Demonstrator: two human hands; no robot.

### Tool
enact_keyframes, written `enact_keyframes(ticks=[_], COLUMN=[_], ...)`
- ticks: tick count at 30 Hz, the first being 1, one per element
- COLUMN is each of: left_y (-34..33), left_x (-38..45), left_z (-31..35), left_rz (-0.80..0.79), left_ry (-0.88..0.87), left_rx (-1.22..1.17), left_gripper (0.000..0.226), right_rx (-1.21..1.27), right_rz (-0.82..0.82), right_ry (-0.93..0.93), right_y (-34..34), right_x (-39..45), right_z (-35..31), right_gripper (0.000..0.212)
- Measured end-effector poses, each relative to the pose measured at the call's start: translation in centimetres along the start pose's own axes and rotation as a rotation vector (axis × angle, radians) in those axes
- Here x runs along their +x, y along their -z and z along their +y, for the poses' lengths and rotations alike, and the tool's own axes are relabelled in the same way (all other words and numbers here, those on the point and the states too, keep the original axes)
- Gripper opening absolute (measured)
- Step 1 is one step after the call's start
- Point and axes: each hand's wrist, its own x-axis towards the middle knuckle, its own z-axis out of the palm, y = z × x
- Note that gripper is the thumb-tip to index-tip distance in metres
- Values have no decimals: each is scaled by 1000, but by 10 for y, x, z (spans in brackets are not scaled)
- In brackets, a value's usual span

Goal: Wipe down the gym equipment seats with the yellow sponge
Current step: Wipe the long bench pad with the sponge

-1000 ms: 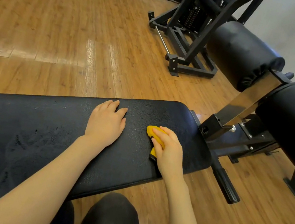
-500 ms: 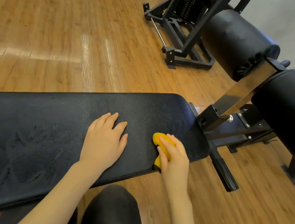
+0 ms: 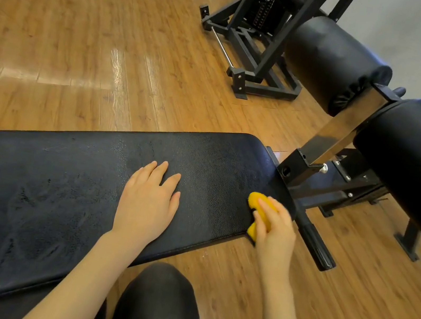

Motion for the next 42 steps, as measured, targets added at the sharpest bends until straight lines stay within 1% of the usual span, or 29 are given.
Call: enact_keyframes(ticks=[3, 6, 9, 12, 15, 20, 22, 25, 29, 31, 35, 42], left_y=[0, 1, 1, 0, 1, 2, 3, 4, 4, 4, 4, 6], left_x=[0, 0, -1, 0, 0, 0, 0, 0, 0, 0, 0, 0], left_z=[1, 1, 2, 1, 1, 1, 2, 3, 3, 3, 5, 6], left_rz=[-11, -12, -17, -21, -22, -29, -36, -46, -61, -70, -78, -137], left_ry=[2, 6, 6, 4, 6, 9, 13, 21, 28, 32, 34, 55], left_rx=[4, 2, -3, -6, -1, -4, -7, -15, -16, -20, -26, -43], left_gripper=[38, 38, 37, 37, 37, 37, 37, 38, 39, 39, 39, 42], right_rx=[-43, -6, 23, 55, 10, -7, -3, 10, 74, 107, 118, 62], right_rz=[40, 109, 138, 77, 50, 98, 122, 167, 141, 145, 144, 38], right_ry=[-140, -173, -123, -52, 2, -160, -191, -186, -102, -101, -179, -290], right_y=[9, 4, -8, -15, -4, 12, 9, 1, -18, -25, -27, -17], right_x=[28, 22, -2, -23, -11, 40, 42, 25, -11, -25, -28, -20], right_z=[19, 10, -9, -14, 2, 24, 21, 9, -16, -26, -33, -40], right_gripper=[29, 30, 31, 34, 32, 30, 30, 30, 31, 32, 31, 35])
